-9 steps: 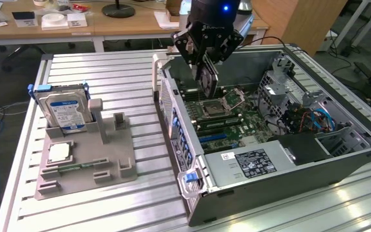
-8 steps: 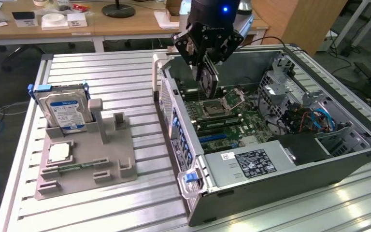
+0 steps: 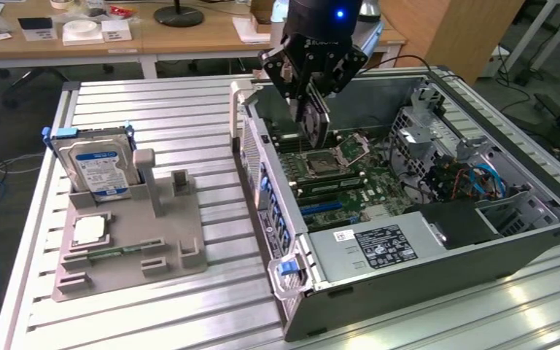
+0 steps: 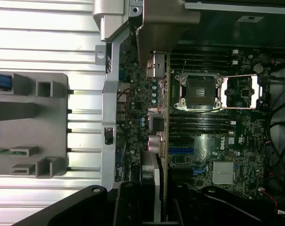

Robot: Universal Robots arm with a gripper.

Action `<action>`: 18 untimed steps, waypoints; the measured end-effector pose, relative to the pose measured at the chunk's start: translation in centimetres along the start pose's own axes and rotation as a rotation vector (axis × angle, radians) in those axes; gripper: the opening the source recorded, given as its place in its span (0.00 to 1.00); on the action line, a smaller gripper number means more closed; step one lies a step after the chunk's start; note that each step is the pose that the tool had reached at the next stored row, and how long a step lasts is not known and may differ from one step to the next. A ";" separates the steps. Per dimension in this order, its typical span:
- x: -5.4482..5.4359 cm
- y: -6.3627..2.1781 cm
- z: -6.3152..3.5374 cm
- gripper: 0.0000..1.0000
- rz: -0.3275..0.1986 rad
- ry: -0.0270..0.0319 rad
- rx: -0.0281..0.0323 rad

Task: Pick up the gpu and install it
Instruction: 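Pick up the gpu and move the gpu toward the slot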

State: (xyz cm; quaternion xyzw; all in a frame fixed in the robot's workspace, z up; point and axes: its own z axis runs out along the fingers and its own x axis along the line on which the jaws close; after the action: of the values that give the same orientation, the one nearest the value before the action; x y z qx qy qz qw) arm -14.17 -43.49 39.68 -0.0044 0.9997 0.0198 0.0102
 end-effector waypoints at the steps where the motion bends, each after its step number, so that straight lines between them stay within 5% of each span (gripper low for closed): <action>1: 0.0 0.00 -0.01 0.28 0.000 0.0002 0.0001; 9: -0.1 0.00 0.00 0.28 0.000 0.0003 0.0001; 18: -2.2 -0.02 0.04 0.28 0.000 0.0002 0.0000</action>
State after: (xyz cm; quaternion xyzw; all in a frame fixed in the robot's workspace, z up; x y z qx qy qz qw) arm -11.97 -43.49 39.68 -0.0044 0.9997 0.0197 0.0101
